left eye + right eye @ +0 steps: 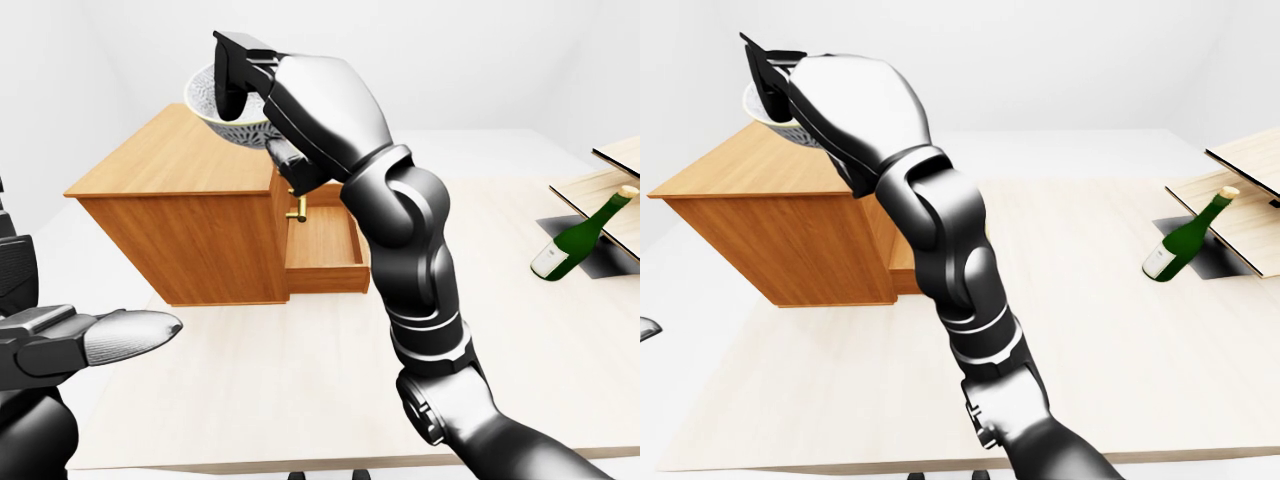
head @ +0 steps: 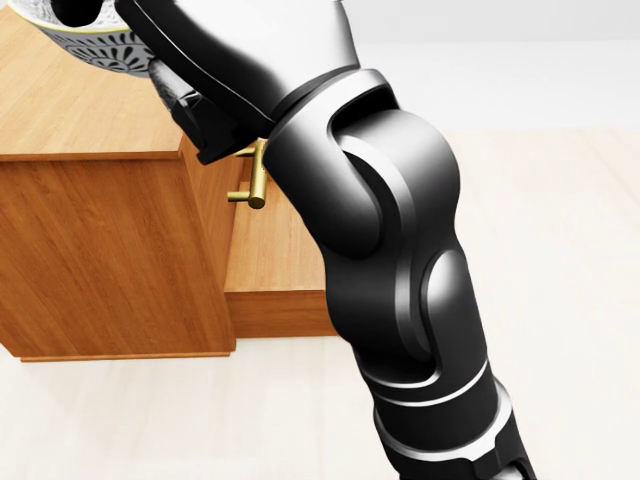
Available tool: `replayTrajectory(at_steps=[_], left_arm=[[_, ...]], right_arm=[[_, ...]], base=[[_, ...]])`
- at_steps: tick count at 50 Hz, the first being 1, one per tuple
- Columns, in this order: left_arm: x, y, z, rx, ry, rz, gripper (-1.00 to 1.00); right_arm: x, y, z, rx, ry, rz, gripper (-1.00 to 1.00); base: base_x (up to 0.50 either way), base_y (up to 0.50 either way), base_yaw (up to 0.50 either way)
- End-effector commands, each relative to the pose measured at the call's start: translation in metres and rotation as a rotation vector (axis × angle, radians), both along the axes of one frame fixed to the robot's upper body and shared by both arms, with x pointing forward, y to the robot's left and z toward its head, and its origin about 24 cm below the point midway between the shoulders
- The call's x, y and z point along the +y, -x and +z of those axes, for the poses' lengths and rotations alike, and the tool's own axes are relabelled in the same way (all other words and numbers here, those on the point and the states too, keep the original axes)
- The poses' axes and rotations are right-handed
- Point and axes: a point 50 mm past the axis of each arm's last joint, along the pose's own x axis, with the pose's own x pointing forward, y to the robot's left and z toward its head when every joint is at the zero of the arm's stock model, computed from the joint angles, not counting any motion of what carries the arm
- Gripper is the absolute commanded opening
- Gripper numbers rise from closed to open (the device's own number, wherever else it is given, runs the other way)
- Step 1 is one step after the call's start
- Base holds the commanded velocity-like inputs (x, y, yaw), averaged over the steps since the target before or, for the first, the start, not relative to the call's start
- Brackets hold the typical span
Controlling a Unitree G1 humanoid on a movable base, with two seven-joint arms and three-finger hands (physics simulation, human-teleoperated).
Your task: Put the bowl on top of the cabinet.
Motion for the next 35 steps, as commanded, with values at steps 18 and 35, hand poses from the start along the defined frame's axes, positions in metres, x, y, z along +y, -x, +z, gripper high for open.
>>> replayTrajectory(at_steps=[18,35], left_arm=[[0.001,0.000,0.001,0.006,0.009,-0.005,0.93],[0.001,0.000,0.002,0.016,0.015,-0.014,0.93]], right_arm=[[0.030,-0.008,-0.014,0.034,-0.004,-0.010,-1.00],[0.039,-0.018,-0.030,0.043,0.013,-0.037,-1.00]], base=[[0.00,0.00,0.00],[0.00,0.00,0.00]])
